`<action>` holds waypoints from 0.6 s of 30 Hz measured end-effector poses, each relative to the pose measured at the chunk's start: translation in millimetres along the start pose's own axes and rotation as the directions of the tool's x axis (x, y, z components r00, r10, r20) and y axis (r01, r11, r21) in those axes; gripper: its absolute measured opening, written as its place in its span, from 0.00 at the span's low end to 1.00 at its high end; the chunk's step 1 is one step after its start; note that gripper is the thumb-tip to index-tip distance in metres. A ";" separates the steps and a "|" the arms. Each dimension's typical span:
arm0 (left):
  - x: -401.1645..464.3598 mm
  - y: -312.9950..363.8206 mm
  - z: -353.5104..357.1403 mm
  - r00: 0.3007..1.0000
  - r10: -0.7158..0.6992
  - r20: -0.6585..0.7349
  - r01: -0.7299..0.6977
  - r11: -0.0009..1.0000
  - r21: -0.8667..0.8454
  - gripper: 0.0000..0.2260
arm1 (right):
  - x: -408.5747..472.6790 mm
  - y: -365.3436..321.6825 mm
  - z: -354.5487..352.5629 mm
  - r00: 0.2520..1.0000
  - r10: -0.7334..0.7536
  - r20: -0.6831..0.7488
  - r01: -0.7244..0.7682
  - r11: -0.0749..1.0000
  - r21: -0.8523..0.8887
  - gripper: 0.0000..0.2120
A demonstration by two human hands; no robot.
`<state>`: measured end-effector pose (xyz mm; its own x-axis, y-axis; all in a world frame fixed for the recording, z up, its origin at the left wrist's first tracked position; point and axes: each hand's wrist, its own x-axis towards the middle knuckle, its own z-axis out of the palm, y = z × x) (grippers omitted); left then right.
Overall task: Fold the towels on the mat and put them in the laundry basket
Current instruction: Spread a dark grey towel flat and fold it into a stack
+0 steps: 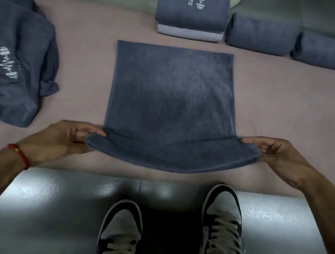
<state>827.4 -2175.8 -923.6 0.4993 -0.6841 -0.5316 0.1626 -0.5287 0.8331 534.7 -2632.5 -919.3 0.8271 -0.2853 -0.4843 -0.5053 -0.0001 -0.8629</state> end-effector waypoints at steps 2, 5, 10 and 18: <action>14.7 9.0 -3.2 0.987 0.088 -0.138 -0.071 0.990 0.122 0.12 | 11.9 -10.4 0.2 0.991 -0.077 -0.112 0.070 0.995 -0.069 0.18; 42.6 20.7 -8.3 0.920 0.208 -0.331 -0.130 0.961 0.244 0.07 | 33.8 -23.3 -3.1 0.976 -0.146 -0.160 0.127 0.984 -0.121 0.07; 100.9 46.9 -24.4 0.893 0.199 -0.404 -0.167 0.980 0.112 0.14 | 90.0 -46.9 -10.7 0.948 -0.094 -0.304 0.085 0.996 -0.041 0.07; 233.3 79.3 -60.2 0.735 0.045 -0.677 0.042 0.993 0.112 0.11 | 231.4 -80.9 -24.0 0.845 -0.066 -0.530 -0.044 0.980 -0.193 0.15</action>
<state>1008.1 -2347.1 -972.4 0.9502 -0.1868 -0.2494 0.0867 -0.6102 0.7875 761.1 -2721.5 -958.1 0.6025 -0.7490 -0.2757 -0.5790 -0.1724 -0.7969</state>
